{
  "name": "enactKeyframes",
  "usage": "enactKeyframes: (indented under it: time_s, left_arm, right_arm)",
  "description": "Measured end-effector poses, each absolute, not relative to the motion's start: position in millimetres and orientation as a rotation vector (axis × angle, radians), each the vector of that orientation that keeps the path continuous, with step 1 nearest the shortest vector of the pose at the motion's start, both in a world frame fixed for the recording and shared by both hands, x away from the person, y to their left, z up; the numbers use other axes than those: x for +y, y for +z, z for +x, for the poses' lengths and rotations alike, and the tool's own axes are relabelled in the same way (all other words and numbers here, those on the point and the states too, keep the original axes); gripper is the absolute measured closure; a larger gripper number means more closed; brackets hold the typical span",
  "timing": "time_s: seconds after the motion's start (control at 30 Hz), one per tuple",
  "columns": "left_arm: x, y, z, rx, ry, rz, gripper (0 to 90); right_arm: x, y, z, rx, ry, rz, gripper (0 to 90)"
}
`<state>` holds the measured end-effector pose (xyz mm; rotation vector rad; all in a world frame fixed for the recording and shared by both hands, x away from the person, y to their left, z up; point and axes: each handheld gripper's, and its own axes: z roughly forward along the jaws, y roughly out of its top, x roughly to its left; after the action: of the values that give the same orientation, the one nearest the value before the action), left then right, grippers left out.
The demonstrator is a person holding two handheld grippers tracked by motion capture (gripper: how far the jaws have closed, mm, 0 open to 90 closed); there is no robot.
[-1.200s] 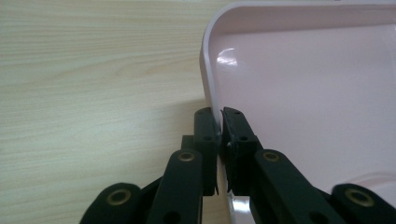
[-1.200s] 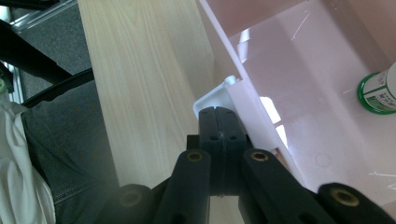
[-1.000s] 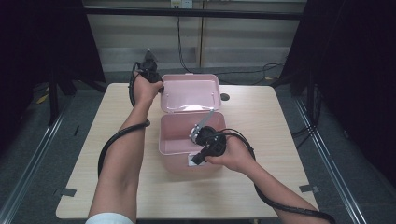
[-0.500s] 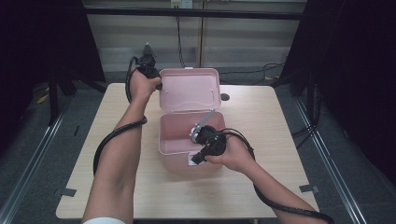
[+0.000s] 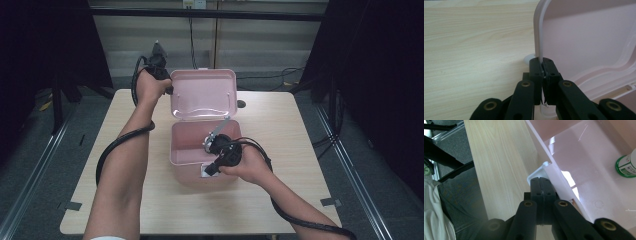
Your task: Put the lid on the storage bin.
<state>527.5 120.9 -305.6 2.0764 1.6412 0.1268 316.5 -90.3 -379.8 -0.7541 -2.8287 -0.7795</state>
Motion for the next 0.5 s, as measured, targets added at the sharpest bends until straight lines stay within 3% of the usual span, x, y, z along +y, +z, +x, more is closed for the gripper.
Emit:
enactKeyframes:
  time_s: [0.5]
  left_arm:
    - [122,-293,518,1.609,0.128,2.097,87.8]
  right_arm:
    - [-89,-379,317,-2.827,-0.771,-0.780,90.0]
